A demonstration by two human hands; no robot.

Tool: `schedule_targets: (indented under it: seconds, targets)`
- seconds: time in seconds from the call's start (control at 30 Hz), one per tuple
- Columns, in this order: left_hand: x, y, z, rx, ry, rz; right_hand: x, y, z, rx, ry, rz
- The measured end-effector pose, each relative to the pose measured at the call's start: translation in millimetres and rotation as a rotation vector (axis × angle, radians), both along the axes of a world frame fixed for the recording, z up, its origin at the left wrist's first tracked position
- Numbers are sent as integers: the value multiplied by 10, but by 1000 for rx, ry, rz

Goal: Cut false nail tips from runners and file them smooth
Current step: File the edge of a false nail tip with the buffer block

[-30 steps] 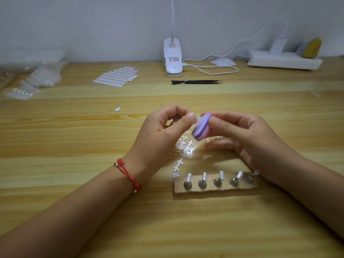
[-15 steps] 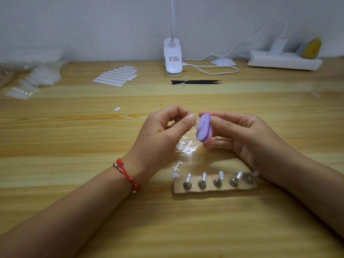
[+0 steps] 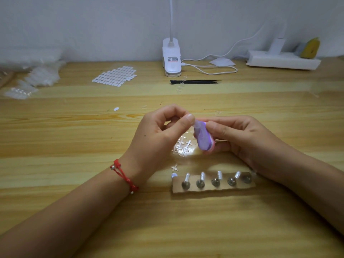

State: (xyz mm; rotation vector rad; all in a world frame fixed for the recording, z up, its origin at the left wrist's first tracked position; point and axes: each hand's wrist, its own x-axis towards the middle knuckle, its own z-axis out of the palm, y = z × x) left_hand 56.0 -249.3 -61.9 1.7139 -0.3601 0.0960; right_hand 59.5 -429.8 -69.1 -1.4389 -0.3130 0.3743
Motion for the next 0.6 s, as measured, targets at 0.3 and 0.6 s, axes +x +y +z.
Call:
schedule_targets:
  seconds: [0.3, 0.6]
  targets:
    - [4, -4, 11, -29, -5, 22, -13, 31, -12, -6, -15, -11]
    - [6, -2, 19, -84, 7, 0, -28, 36, 8, 2, -16, -8]
